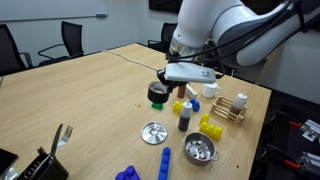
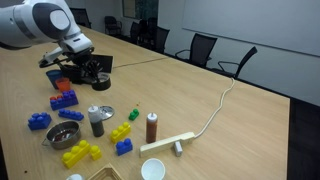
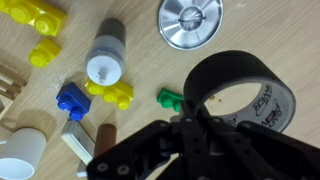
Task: Move the black masking tape downwards near the edge of the table
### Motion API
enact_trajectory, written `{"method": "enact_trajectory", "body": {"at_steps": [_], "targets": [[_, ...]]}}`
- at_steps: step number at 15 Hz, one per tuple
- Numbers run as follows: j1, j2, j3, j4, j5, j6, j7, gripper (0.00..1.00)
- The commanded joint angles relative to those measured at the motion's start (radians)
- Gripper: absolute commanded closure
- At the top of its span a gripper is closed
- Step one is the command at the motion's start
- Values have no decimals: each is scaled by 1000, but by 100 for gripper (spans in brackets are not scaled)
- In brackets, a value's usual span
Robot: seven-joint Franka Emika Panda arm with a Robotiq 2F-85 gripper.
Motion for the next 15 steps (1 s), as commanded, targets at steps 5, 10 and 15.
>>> {"method": "enact_trajectory", "body": {"at_steps": [5,10,15], "targets": [[-95,-100,146,-211,21,57,-79,98],[-84,-54,138,-155,-8,20,-16,93],[-85,-53,138,-154,-8,20,-16,93]]}}
